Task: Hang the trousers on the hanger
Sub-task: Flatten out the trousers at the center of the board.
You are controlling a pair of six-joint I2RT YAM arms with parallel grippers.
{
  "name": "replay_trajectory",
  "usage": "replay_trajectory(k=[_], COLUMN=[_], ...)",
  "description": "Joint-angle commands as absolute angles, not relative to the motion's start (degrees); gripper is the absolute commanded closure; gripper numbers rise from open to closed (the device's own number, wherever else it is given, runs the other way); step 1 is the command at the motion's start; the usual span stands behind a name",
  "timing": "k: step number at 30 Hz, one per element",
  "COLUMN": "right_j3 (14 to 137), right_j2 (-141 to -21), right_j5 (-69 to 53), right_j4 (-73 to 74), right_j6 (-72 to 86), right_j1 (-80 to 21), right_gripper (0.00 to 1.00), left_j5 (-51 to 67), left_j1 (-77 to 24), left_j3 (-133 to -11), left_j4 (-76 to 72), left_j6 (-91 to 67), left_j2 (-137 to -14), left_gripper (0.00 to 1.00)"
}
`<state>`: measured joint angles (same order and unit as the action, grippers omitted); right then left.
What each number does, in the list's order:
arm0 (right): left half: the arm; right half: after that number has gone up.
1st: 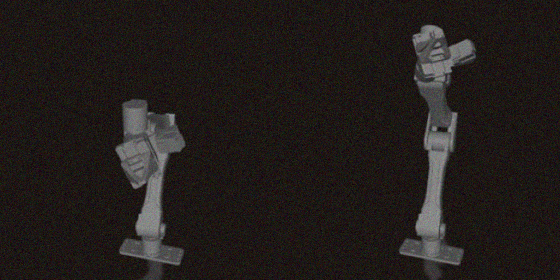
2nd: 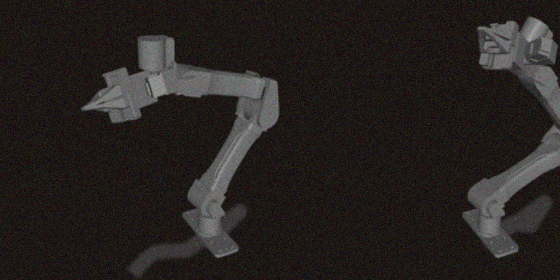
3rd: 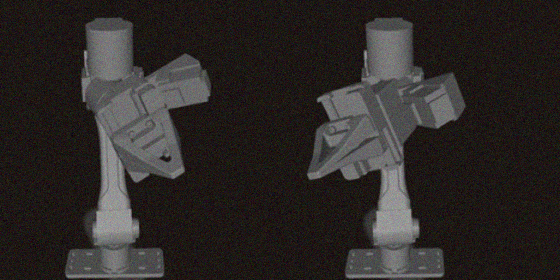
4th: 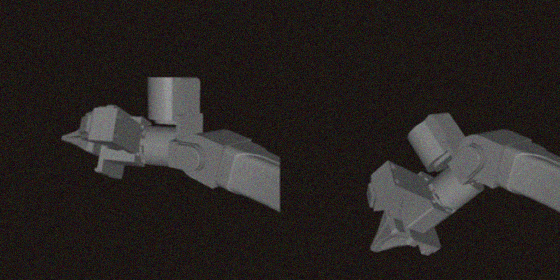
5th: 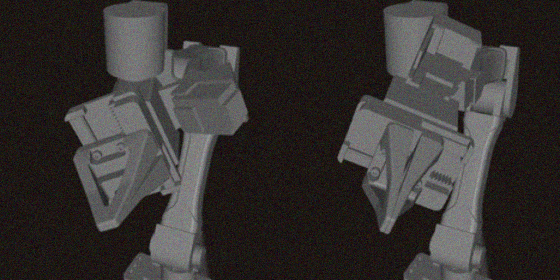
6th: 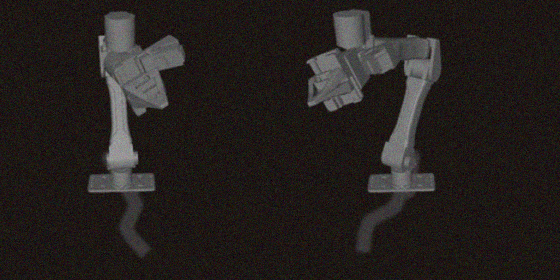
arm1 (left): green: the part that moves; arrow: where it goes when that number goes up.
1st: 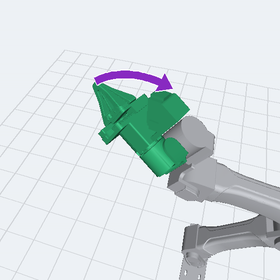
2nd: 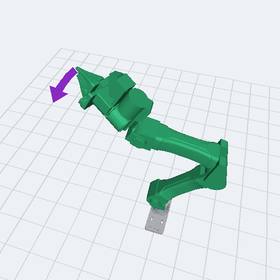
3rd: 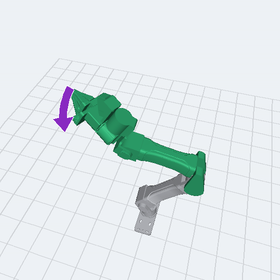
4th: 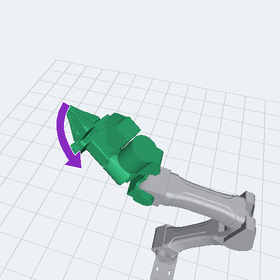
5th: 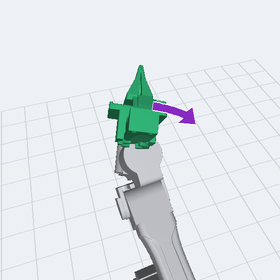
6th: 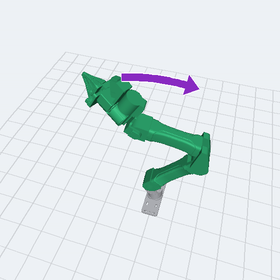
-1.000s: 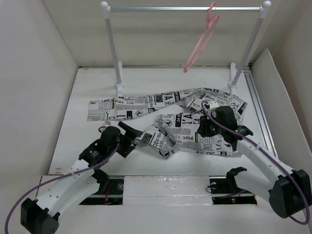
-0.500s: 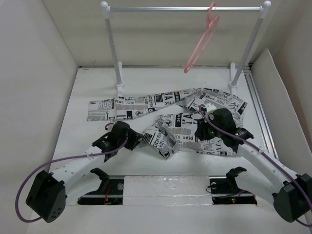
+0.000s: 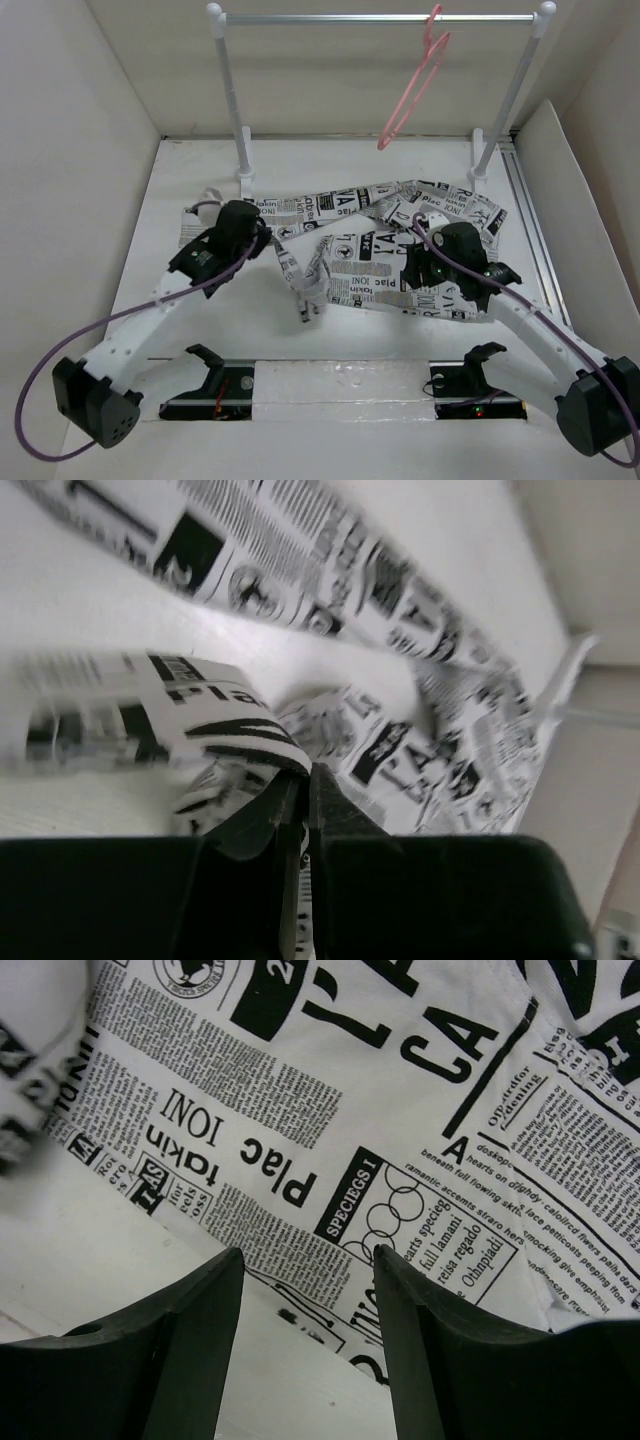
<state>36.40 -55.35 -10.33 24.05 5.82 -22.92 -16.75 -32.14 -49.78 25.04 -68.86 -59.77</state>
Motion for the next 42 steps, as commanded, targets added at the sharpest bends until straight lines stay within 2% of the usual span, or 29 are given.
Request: replay_trajectory(k=[1,5,8,11,14,21,25,27,30,35,37,39,41,42], right_j3=[35.51,34.54,34.1,34.54,35.15,37.35,38.41,38.49,39.81,41.13,41.66,42.71,43.41,43.85], right_j2=[-55.72,-56.51,-58.09,-59.32,-59.85,-58.19,-56.96,-56.51,-57.92,-58.28,-57.31,-56.69,-56.69,-56.43], right_j5=[-11.69,-13.0,-14.93,-16.52,-17.75,-18.28,-18.2,-17.58,-18.37,-20.39,-19.43,-17.24,-16.27,-16.09], right_j4=[22.59,21.45,20.57,20.65,21.36,24.87,26.81,26.28,26.45,25.93,26.71,27.94,28.39,28.56], right_j6=[4.92,4.13,3.08,1.85,0.71,-3.34,-3.87,-3.25,-2.9,-1.76,-1.67,-1.93,-2.11,-2.11], right_j1=[-22.06,-20.22,-19.51,-18.19,-17.05,-16.52,-15.29,-14.68,-14.15,-13.62,-13.62,-13.62,-13.62,-13.1], right_gripper=[0.4,0.39,0.36,0.35,0.34,0.34,0.34,0.3,0.3,0.28,0.27,0.23,0.2,0.16], left_j5=[-32.33,-38.31,-38.76,-37.0,-37.52,-36.74,-35.5,-35.42,-25.26,-18.73,-10.69,-7.75,-7.73,-8.08], left_j1=[-31.73,-31.73,-31.73,-31.73,-27.43,-22.6,-9.43,-0.5,11.2,24.15,31.85,36.8,37.7,38.23], left_j3=[-58.62,-64.33,-61.28,-55.92,-54.4,-69.08,-65.75,-61.97,-59.07,-62.22,-61.79,-60.3,-60.21,-60.9], left_j4=[42.43,55.61,64.14,65.21,65.21,65.3,65.3,64.6,54.87,46.07,41.42,39.13,37.54,36.83], left_j6=[-63.02,-65.03,-71.53,-72.86,-73.56,-62.5,-54.07,-49.08,-38.01,-36.65,-35.34,-34.2,-32.8,-32.44], left_j2=[-52.48,-48.78,-46.15,-41.68,-39.47,-44.91,-43.77,-47.97,-55.26,-68.52,-71.79,-78.37,-80.92,-82.08], left_gripper=[1.0,1.0,1.0,1.0,1.0,1.0,1.0,1.0,1.0,1.0,1.0,1.0,0.83,0.57])
